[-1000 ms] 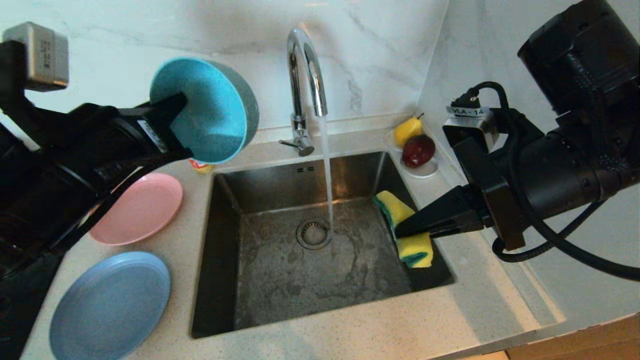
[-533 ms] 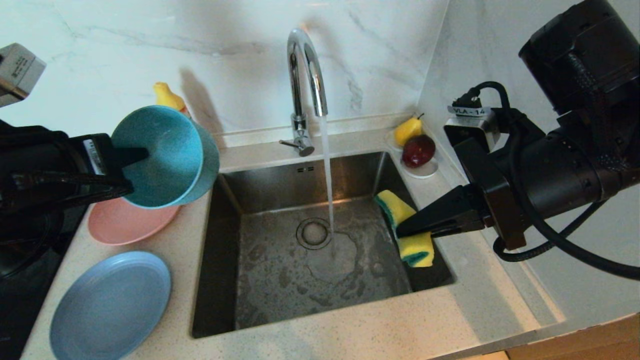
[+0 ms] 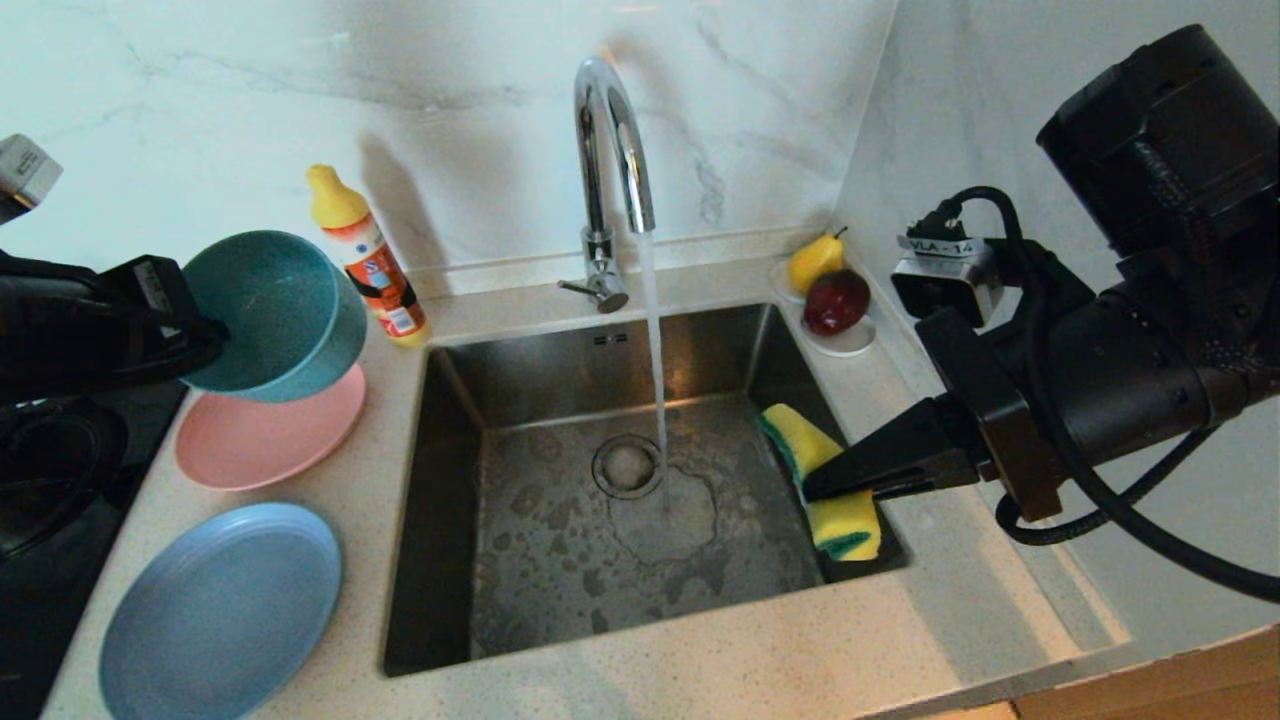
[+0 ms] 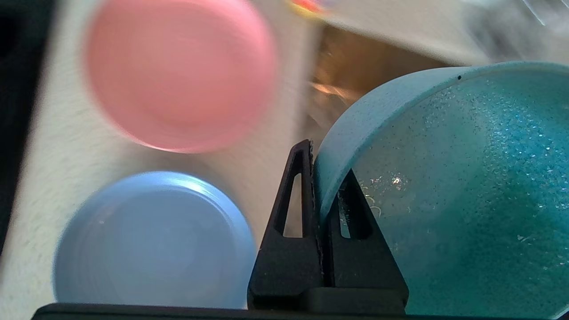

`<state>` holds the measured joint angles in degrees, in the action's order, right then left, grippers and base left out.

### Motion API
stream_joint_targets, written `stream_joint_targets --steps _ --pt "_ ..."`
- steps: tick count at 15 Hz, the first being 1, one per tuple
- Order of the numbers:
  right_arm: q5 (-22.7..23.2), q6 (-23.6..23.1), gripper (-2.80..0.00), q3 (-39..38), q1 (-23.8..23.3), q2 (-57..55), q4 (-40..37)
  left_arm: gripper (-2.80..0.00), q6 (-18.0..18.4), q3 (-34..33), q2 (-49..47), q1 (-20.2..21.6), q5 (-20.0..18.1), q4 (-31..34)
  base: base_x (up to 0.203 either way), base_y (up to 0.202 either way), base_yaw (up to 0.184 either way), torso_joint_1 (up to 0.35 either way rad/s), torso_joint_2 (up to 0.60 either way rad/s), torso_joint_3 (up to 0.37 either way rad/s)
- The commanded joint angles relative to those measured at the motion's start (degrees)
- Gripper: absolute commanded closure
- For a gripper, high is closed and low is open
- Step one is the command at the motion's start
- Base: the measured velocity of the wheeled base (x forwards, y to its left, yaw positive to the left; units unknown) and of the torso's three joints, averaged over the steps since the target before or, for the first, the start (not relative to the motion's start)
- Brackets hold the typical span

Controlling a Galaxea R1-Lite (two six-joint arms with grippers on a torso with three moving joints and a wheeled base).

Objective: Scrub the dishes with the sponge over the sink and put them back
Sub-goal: Place the bowl on the table

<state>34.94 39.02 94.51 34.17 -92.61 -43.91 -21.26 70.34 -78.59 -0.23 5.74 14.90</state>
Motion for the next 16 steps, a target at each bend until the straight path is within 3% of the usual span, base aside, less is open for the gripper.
stream_joint_targets --steps 1,3,9,16 --pt "0.2 0.1 0.0 0.0 0.0 0.1 -0.2 0.0 -4.2 3.6 -6.1 7.3 -1.6 0.7 0.0 0.0 0.0 0.0 0.0 0.0" --pt "0.2 0.1 0.0 0.0 0.0 -0.1 0.0 0.0 -6.9 5.5 -8.4 13.6 -3.6 2.0 0.0 0.0 0.0 0.0 0.0 0.0" --pt "0.3 0.1 0.0 -0.5 0.3 -0.5 0.1 0.0 -14.5 12.6 -18.2 30.8 -5.1 6.1 0.0 0.0 0.0 0.0 0.0 0.0" --pt "0.3 0.1 0.0 -0.9 0.4 0.1 0.1 0.0 -16.7 16.1 -28.8 42.7 -7.3 6.2 0.0 0.0 0.0 0.0 0.0 0.0"
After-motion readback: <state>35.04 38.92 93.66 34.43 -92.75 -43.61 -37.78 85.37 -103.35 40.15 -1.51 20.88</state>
